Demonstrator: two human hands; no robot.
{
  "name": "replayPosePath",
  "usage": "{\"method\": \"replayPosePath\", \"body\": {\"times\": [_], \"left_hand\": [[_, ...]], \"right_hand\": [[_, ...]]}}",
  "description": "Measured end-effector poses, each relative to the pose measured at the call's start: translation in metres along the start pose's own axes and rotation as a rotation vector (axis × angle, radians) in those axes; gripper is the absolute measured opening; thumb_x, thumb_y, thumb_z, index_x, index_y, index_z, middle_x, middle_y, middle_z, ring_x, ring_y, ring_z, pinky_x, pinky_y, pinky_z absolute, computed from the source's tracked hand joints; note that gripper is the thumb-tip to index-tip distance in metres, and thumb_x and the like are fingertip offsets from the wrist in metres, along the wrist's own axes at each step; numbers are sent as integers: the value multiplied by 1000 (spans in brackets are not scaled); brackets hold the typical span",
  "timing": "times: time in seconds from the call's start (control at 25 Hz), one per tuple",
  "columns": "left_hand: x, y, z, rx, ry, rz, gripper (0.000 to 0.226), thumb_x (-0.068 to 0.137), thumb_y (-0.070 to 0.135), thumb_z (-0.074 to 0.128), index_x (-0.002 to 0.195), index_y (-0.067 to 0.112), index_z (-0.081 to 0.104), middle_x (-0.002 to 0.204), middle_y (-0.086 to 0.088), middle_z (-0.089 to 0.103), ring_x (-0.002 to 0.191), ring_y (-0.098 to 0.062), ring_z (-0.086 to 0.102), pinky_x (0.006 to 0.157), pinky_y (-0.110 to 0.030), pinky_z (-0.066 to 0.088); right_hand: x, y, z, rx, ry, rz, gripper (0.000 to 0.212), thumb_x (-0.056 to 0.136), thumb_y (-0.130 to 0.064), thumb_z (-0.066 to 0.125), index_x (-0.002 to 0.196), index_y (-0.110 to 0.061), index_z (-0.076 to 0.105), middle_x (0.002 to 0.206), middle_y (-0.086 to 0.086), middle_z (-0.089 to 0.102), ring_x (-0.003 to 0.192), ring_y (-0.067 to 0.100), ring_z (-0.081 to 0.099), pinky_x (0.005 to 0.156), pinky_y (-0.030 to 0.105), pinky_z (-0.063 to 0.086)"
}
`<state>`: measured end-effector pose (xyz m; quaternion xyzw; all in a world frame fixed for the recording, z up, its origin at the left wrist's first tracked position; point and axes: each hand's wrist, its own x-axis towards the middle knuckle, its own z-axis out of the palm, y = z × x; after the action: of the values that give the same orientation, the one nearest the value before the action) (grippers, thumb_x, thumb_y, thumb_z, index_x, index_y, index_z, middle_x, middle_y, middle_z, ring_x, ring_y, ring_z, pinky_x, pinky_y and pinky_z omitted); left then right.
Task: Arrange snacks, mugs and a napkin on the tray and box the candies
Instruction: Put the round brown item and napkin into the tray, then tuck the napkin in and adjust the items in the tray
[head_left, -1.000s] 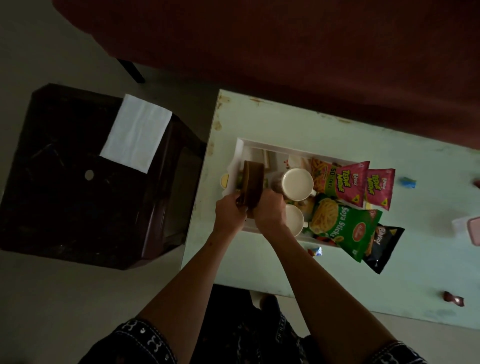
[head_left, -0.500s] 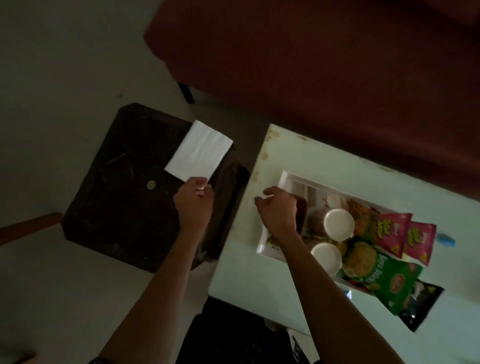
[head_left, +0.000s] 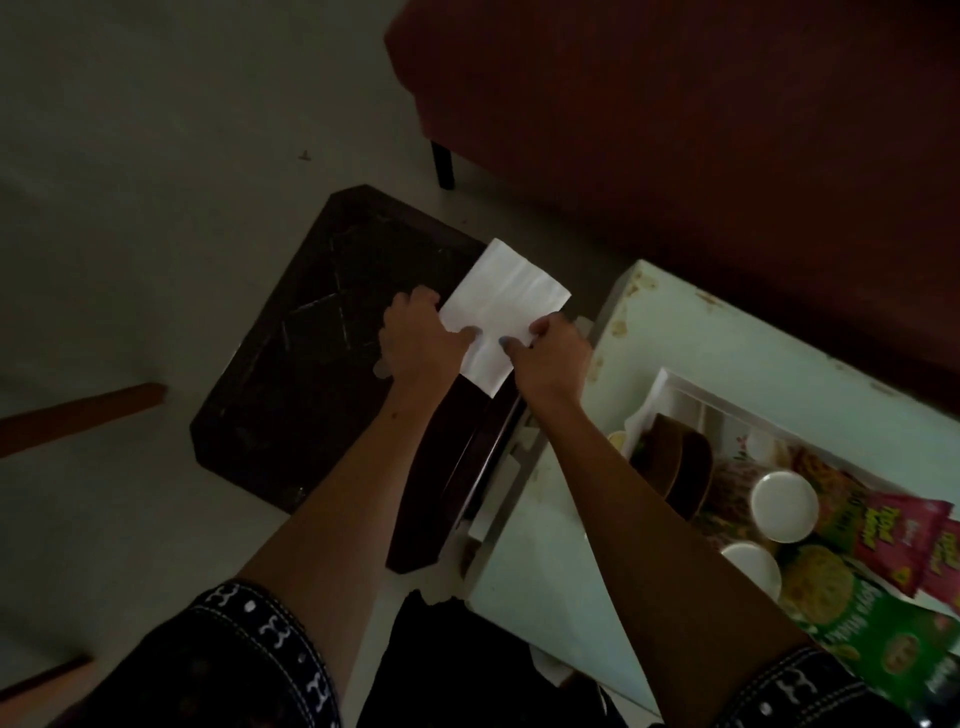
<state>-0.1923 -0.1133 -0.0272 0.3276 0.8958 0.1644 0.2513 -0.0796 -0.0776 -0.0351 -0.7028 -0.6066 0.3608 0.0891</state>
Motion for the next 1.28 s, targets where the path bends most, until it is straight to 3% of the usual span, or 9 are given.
{"method": "replayPosePath", "body": {"times": [0.16, 0.36, 0.48, 0.6, 0.68, 0.76, 0.88, 1.04, 1.28], "left_hand": [[6, 1, -2, -30, -93, -44, 62, 68, 37, 78, 114, 5, 52, 119, -16, 57, 111, -31, 54, 94, -44, 46], [0, 3, -8, -282, -216, 14, 28, 78, 17, 70, 99, 2, 59, 104, -17, 65, 93, -25, 61, 74, -26, 43], [-10, 7, -5, -402, -278, -8, 26, 78, 14, 69, 97, 4, 55, 105, -16, 63, 95, -27, 60, 72, -28, 45], [-26, 13, -1, -515, -301, -63, 36, 75, 12, 71, 107, 6, 54, 114, -15, 61, 101, -27, 59, 81, -35, 51], [-39, 16, 2, -535, -316, -51, 44, 75, 9, 71, 115, 7, 53, 119, -14, 59, 105, -26, 58, 88, -39, 51], [-54, 21, 5, -521, -336, -10, 43, 76, 9, 70, 116, 8, 55, 118, -12, 60, 102, -23, 57, 82, -33, 49], [-80, 29, 14, -459, -339, 40, 37, 79, 13, 67, 114, 10, 57, 115, -11, 62, 99, -22, 58, 80, -32, 49], [-127, 45, 37, -295, -266, 124, 34, 80, 19, 65, 113, 10, 59, 112, -14, 64, 100, -27, 61, 88, -39, 53], [-199, 79, 81, -219, -335, 288, 27, 83, 12, 59, 109, 8, 63, 106, -12, 68, 94, -26, 65, 81, -32, 52]], "right_hand": [[0, -11, 6, 4, 34, 102, 61, 73, -27, 78, 120, -5, 47, 122, 14, 56, 113, 29, 56, 85, 35, 47], [-2, -8, 4, 154, 42, 247, 66, 70, -30, 79, 120, -6, 45, 124, 14, 55, 112, 30, 56, 90, 39, 49], [-5, 6, -2, 166, -51, 303, 46, 72, -39, 76, 98, -5, 59, 104, 11, 63, 95, 28, 61, 74, 34, 52], [-13, 21, -16, 492, -176, 469, 28, 75, -31, 76, 66, -12, 58, 75, 5, 62, 65, 20, 60, 58, 28, 51], [-20, 32, -29, 669, -236, 561, 24, 75, -21, 77, 68, -12, 56, 75, 6, 62, 60, 18, 58, 59, 29, 53], [-29, 43, -43, 696, -269, 543, 22, 74, -17, 77, 87, -8, 62, 97, 11, 67, 82, 24, 65, 79, 39, 57], [-45, 58, -66, 609, -263, 421, 43, 75, -15, 75, 114, -5, 60, 115, 12, 65, 102, 29, 63, 90, 45, 54], [-71, 90, -94, 292, -29, 210, 35, 78, -23, 72, 108, -8, 62, 109, 11, 68, 93, 25, 64, 81, 33, 53], [-104, 145, -121, 71, 142, 252, 24, 90, -19, 56, 113, -12, 53, 109, 15, 68, 99, 35, 64, 70, 29, 38]]}}
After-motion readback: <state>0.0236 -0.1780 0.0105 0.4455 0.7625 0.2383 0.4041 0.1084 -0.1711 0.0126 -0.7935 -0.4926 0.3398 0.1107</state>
